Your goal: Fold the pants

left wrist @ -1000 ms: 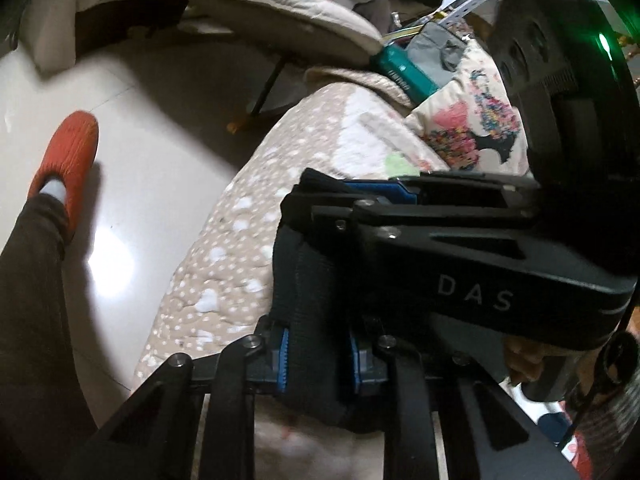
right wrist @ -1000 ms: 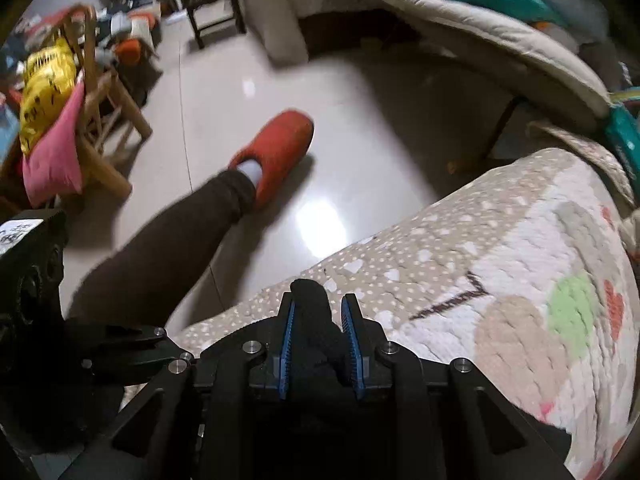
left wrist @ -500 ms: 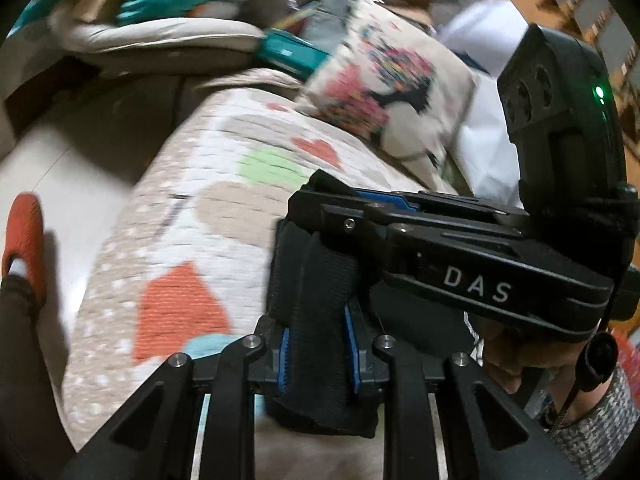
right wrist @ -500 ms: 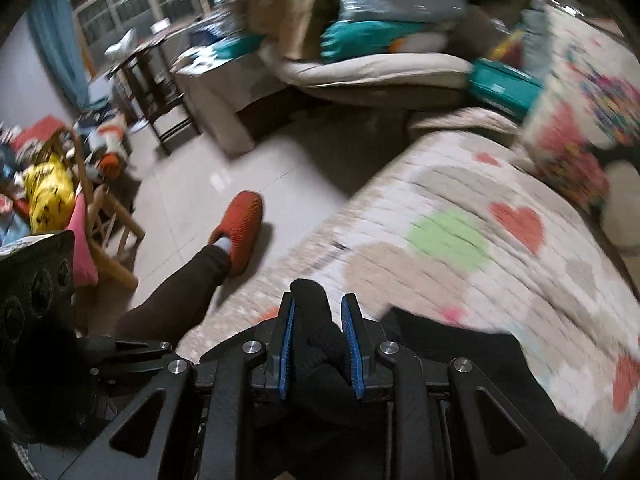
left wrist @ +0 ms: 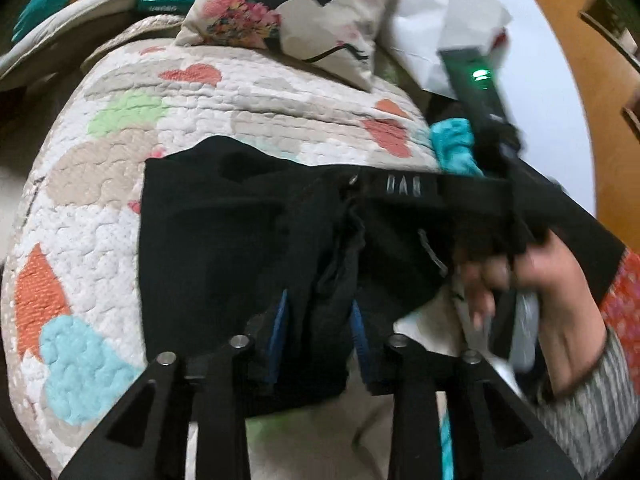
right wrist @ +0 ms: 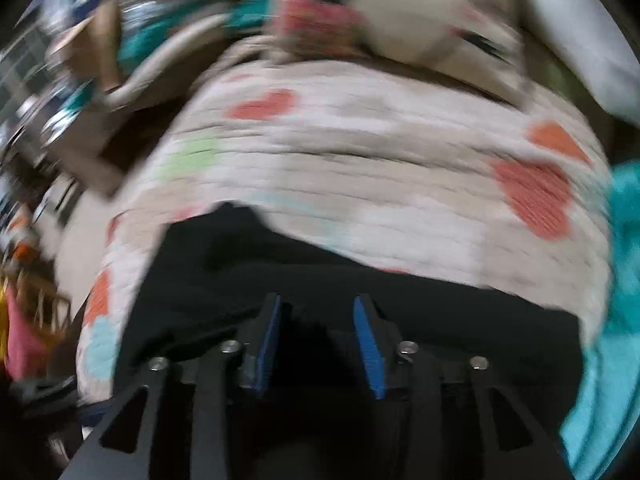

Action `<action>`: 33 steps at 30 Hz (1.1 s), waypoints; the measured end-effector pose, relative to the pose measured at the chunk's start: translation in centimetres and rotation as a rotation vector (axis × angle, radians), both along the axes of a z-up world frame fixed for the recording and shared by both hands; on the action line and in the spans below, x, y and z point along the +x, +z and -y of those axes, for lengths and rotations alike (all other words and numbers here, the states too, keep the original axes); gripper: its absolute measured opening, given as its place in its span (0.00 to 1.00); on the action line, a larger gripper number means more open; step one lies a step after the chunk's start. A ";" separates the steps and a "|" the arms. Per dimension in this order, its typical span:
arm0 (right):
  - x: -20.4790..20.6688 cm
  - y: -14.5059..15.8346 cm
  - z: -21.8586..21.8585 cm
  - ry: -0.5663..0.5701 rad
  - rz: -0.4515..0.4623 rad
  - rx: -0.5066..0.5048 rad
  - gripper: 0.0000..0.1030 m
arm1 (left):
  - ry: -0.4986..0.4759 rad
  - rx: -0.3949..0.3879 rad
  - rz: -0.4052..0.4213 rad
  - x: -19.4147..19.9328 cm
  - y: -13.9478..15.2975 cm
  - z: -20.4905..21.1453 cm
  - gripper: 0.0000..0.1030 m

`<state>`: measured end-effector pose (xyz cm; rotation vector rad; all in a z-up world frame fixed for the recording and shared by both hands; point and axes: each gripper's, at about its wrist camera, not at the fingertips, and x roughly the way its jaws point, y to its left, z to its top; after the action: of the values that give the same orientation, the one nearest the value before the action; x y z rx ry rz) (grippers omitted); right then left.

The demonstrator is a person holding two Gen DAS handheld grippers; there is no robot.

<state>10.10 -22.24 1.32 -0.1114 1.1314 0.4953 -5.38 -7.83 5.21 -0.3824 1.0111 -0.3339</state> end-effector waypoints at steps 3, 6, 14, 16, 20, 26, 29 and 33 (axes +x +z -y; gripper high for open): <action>0.8 1.3 2.8 -0.131 0.021 0.013 0.44 | 0.026 0.011 0.030 -1.8 1.2 -2.5 0.43; 0.3 3.3 3.9 -0.184 0.064 0.078 0.45 | 0.129 0.015 0.023 -2.7 1.4 -6.3 0.46; -4.6 4.5 -3.5 0.066 0.118 0.188 0.45 | 0.334 -0.008 -0.081 -2.8 -1.8 -11.4 0.46; -6.0 2.8 -6.5 0.112 0.145 0.062 0.50 | 0.324 -0.009 -0.098 -2.7 -2.7 -11.0 0.46; -7.7 -1.7 -9.7 0.149 0.180 -0.153 0.60 | 0.316 -0.015 -0.106 -2.3 -3.6 -10.6 0.46; -8.1 -1.4 -4.3 -0.044 0.222 -0.418 0.68 | 0.260 -0.032 -0.092 -0.8 -4.0 -9.8 0.47; -8.1 -1.0 0.0 -0.139 0.200 -0.542 0.74 | 0.227 -0.036 -0.105 -0.1 -4.8 -8.9 0.47; -7.3 0.5 4.0 -0.283 0.229 -0.617 0.74 | 0.196 -0.035 -0.116 0.2 -5.6 -8.0 0.47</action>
<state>2.76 -26.27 1.78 -0.5233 1.0214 -0.1298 -5.21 0.21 -0.43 -0.5336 1.0725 -0.1540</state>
